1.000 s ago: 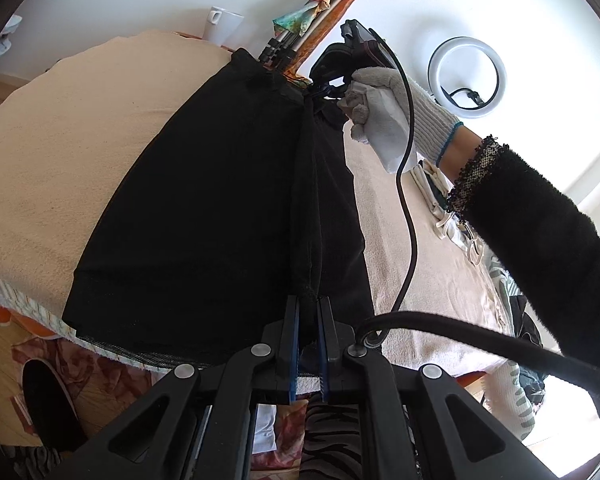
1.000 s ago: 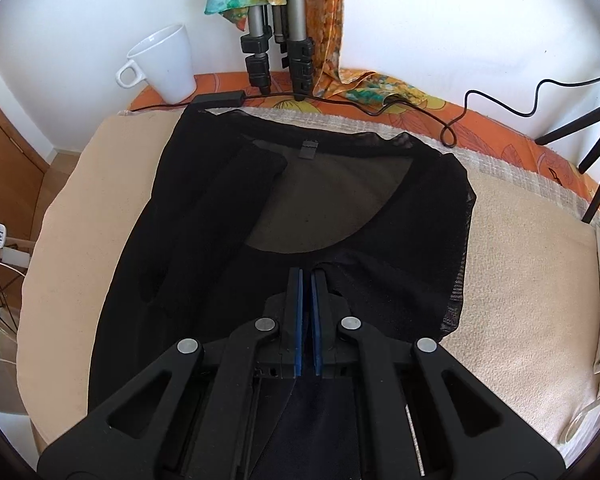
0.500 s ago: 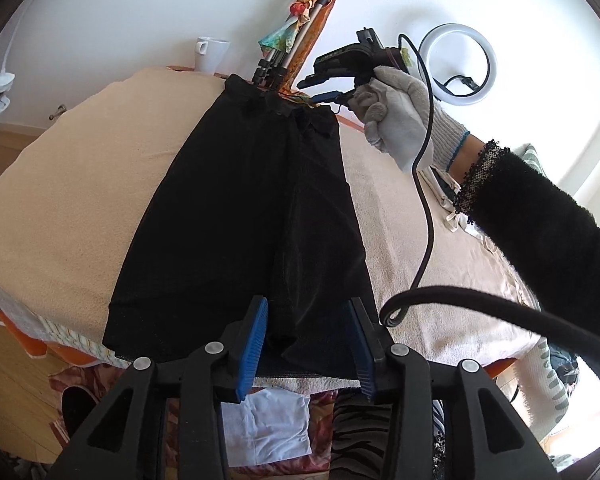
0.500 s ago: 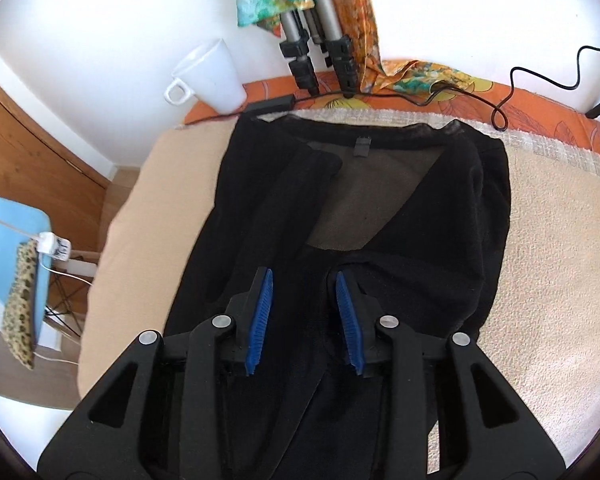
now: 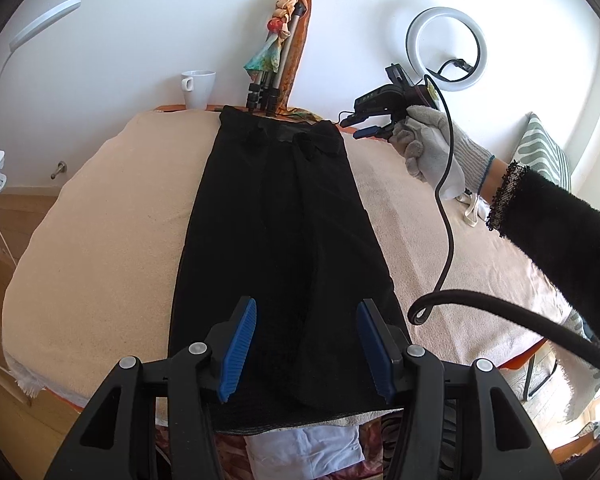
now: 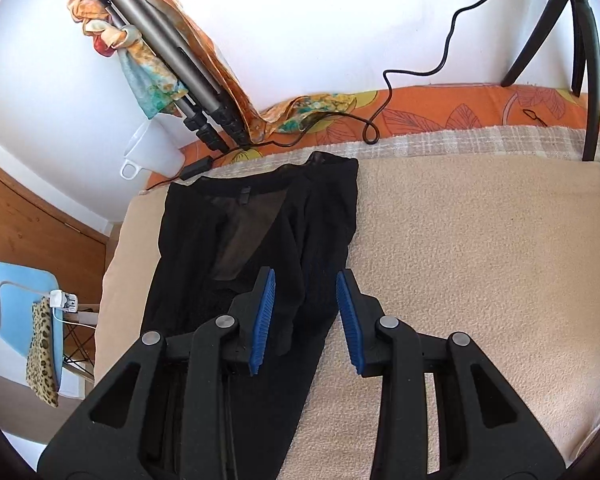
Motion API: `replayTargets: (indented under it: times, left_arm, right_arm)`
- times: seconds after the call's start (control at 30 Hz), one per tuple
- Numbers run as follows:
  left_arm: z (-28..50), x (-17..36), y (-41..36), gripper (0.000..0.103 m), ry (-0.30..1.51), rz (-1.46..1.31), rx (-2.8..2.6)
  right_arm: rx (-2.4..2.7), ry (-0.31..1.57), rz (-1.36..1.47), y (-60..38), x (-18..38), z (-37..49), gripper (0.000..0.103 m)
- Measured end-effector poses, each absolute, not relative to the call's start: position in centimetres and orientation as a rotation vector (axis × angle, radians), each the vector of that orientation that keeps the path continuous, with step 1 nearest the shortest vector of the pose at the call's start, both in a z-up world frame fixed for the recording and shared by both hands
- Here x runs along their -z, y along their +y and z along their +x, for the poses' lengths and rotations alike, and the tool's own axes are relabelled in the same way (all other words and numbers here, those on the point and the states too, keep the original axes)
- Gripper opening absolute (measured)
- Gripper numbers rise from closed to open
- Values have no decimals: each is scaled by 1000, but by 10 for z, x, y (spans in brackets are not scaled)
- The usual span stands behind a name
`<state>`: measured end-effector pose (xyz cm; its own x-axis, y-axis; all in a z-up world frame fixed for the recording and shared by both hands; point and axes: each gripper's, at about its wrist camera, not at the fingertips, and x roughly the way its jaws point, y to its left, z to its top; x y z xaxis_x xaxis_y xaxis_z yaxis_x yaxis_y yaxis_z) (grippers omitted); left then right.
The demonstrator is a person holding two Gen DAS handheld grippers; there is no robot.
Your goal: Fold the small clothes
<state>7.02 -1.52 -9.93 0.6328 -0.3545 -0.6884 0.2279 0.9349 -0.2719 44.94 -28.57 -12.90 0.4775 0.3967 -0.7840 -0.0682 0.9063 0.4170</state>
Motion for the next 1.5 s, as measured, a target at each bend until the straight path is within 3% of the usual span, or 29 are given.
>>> replayTargets:
  times: [0.27, 0.37, 0.4, 0.73, 1.03, 1.07, 1.2, 1.3, 1.5]
  left_arm:
    - [79, 110, -11, 53, 855, -205, 326]
    - [83, 110, -6, 53, 855, -228, 323]
    - [82, 111, -5, 53, 854, -237, 324]
    - [87, 115, 6, 52, 867, -304, 323]
    - [86, 117, 10, 52, 874, -319, 317]
    - [86, 116, 10, 52, 872, -321, 321]
    - [85, 113, 11, 52, 860, -310, 315]
    - [82, 113, 13, 52, 851, -292, 303]
    - [70, 111, 16, 52, 835, -219, 279]
  right_arm:
    - [-292, 1112, 291, -257, 161, 463, 35]
    - [-295, 1115, 283, -254, 159, 465, 7]
    - [-291, 1107, 274, -254, 155, 466, 6]
    - [-375, 1050, 349, -218, 116, 500, 3]
    - [-311, 1109, 247, -166, 151, 537, 3]
    - [-302, 1128, 242, -165, 157, 540, 5]
    - [-304, 1129, 245, -173, 155, 540, 37]
    - [-333, 1057, 306, -195, 128, 525, 43]
    - [-371, 947, 402, -252, 72, 460, 43]
